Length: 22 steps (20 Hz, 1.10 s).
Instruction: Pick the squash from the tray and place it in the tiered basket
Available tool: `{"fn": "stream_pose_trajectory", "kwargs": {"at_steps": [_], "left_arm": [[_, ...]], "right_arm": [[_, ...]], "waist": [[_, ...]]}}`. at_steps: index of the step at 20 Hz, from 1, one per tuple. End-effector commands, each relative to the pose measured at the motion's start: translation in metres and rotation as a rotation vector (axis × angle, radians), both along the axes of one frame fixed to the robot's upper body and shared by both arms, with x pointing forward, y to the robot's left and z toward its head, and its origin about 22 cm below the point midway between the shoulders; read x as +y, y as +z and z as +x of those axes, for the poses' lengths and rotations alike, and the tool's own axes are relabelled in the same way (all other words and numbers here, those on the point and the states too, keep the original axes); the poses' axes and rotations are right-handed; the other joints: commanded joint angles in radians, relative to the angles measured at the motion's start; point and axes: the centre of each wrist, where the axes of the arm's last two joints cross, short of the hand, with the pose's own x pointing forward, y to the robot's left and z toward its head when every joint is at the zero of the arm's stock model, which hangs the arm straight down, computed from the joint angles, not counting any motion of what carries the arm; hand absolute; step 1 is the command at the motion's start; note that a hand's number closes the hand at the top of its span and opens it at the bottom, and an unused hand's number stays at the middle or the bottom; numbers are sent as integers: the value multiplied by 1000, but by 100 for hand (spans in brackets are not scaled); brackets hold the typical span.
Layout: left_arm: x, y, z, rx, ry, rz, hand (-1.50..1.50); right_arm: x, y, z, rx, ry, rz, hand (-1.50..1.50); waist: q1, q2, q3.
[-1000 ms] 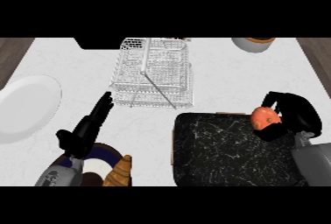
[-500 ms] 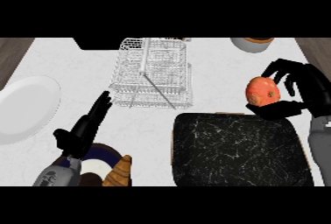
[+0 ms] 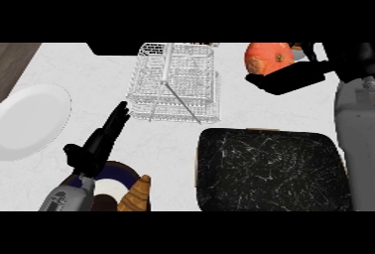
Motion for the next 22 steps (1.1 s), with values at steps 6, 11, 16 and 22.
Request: {"fn": "stream_pose_trajectory", "kwargs": {"at_steps": [6, 11, 16, 22], "left_arm": [[1, -15, -20, -16, -8, 15, 0], [-16, 3, 15, -28, -13, 13, 0], [-14, -6, -5, -8, -27, -3, 0], [-18, -4, -5, -6, -26, -12, 0]], "right_arm": [[82, 43, 43, 77, 22, 45, 150], [115, 39, 76, 111, 59, 10, 150], [155, 3, 87, 135, 71, -7, 150], [171, -4, 101, 155, 93, 9, 150]], "waist": [[12, 2, 0], [16, 10, 0], [22, 9, 0], [37, 11, 0]]}}
